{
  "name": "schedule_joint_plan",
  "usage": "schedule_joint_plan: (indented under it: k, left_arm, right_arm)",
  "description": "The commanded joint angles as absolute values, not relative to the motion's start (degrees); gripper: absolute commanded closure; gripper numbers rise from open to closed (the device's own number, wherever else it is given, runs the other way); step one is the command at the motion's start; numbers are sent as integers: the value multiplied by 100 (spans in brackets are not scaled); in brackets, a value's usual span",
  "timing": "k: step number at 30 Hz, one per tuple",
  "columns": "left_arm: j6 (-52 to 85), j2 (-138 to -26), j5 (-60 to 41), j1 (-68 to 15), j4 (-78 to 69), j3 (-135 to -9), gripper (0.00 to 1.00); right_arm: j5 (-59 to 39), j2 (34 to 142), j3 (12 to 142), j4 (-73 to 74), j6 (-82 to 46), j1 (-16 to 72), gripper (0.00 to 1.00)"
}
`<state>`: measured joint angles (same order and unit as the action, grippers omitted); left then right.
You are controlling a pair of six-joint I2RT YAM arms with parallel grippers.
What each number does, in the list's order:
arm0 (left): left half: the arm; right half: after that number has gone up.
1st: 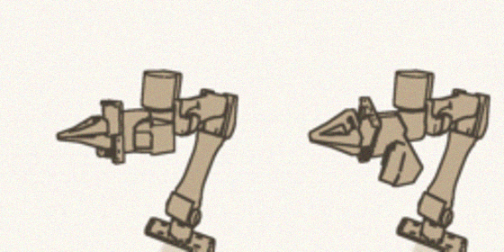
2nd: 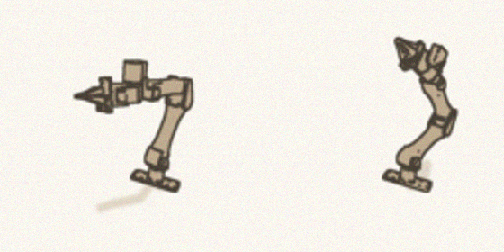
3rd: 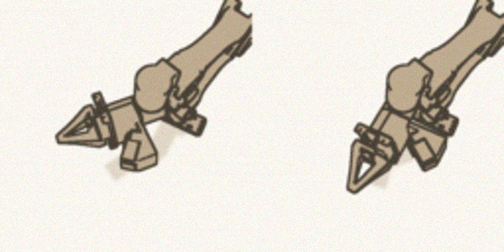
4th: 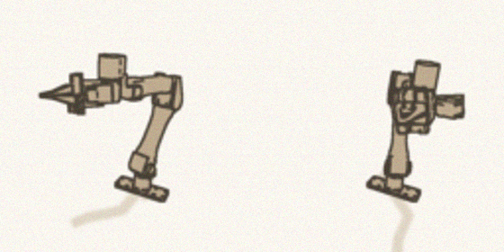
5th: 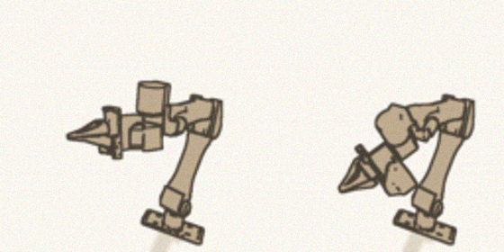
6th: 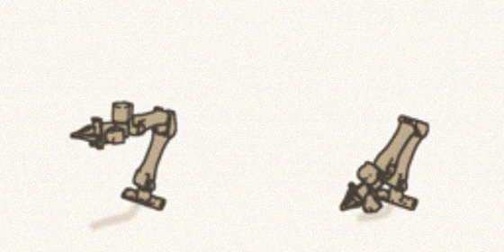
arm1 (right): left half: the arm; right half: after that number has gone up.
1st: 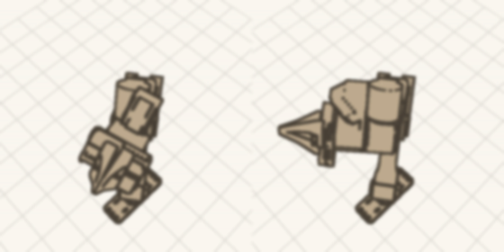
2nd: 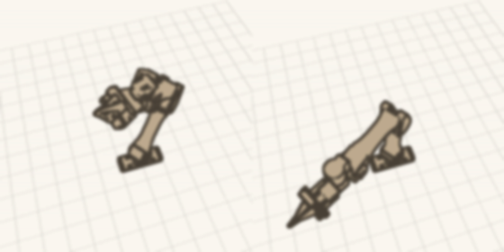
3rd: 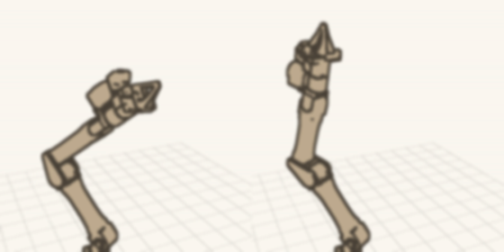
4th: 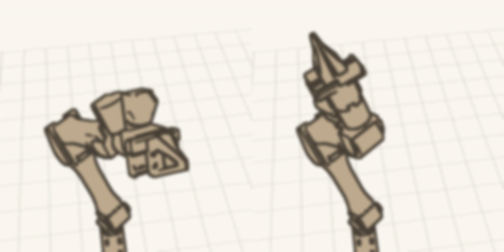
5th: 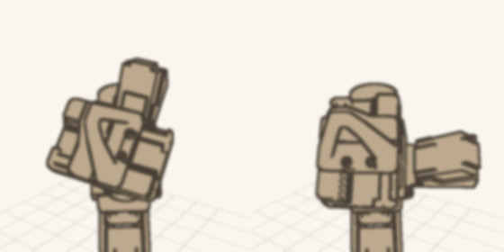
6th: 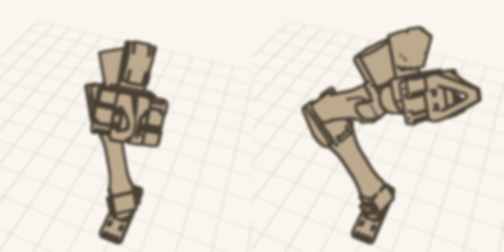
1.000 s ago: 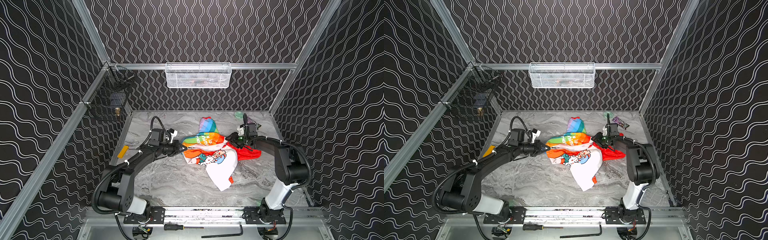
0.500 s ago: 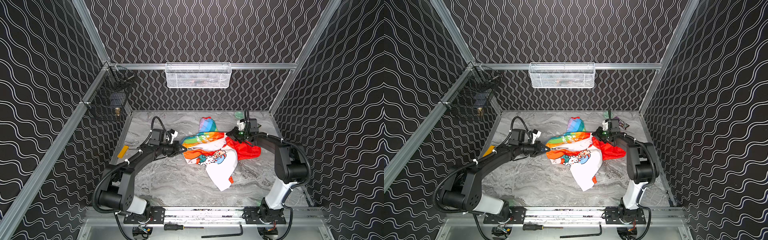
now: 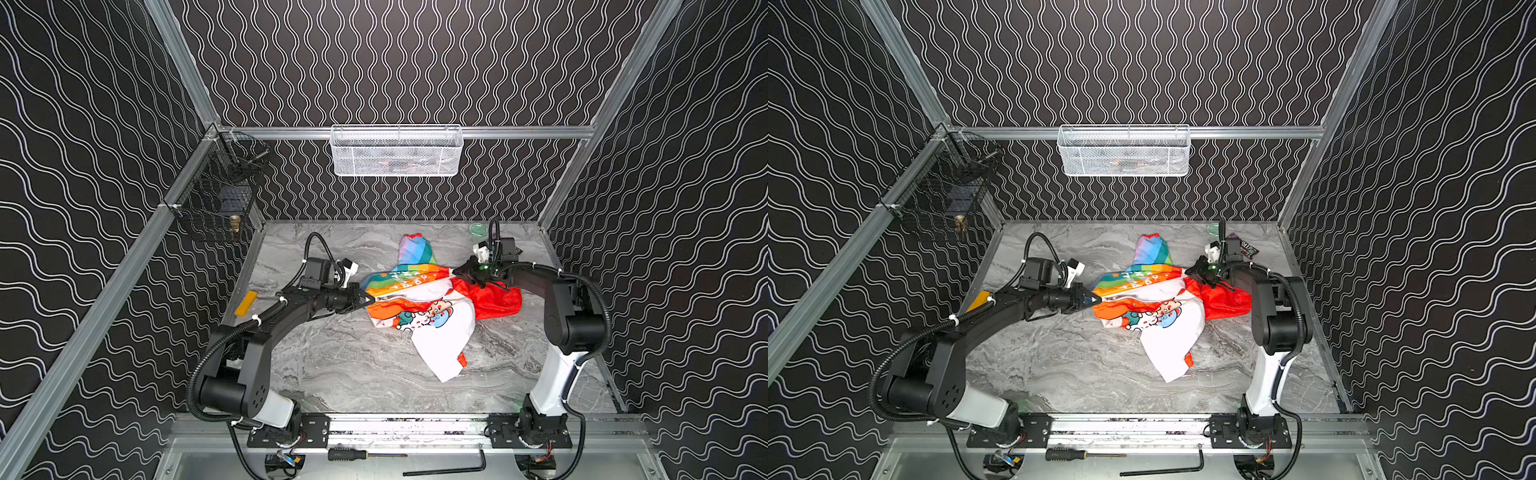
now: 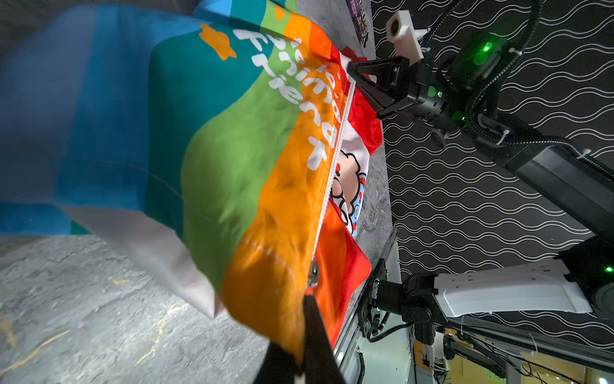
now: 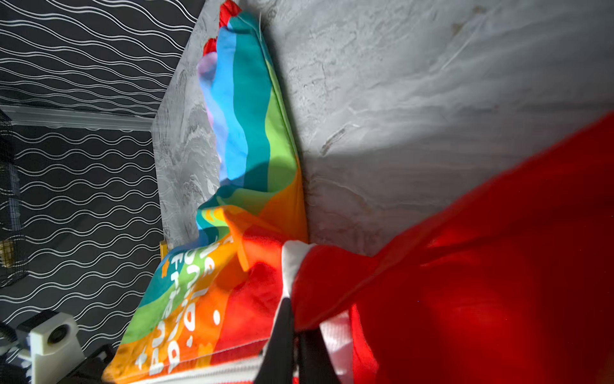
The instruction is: Zip up the jacket
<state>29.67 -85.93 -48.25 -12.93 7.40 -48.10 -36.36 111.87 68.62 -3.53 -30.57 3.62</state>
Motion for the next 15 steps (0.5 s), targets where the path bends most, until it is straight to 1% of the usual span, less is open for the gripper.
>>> schedule_joint_plan:
  k: [1,2,5,6,8,9,11,12,15]
  left_arm:
    - [2956,-8600,-4726,-1283,841,-4756,100]
    - [2970,-8602,-4733,-1283,818,-4747,100]
    - [2941,-8587,-4715,-1282,835,-4722,100]
    - [2935,-8587,-4713,-1283,844,-4712,100]
    - [2942,-8588,-4726,-1283,835,-4694,100]
    - [2952,-8587,-4736,-1283,819,-4693,100]
    - [2962,-8587,-4735,-1279,804,-4686,100]
    - [2962,-8579,-4730,-1283,804,-4689,100]
    - [2954,-8568,-4729,-1279,809,-4693,100]
  right_arm:
    - [-3223,11116,6763,-121,-2906,282,88]
    - [-3201,11041,6716,-137,-2905,281,80]
    - [-3060,10907,6614,-278,-2875,220,50]
    - [-2989,10701,6606,-371,-2829,201,44]
    - [-2804,10568,6614,-596,-2726,187,36]
    - [-2736,10515,6614,-681,-2670,191,34]
    - [-2618,10412,6603,-902,-2569,185,33]
    - [-2570,10377,6594,-996,-2532,192,34]
    - [-2609,10279,6432,-1097,-2455,223,42]
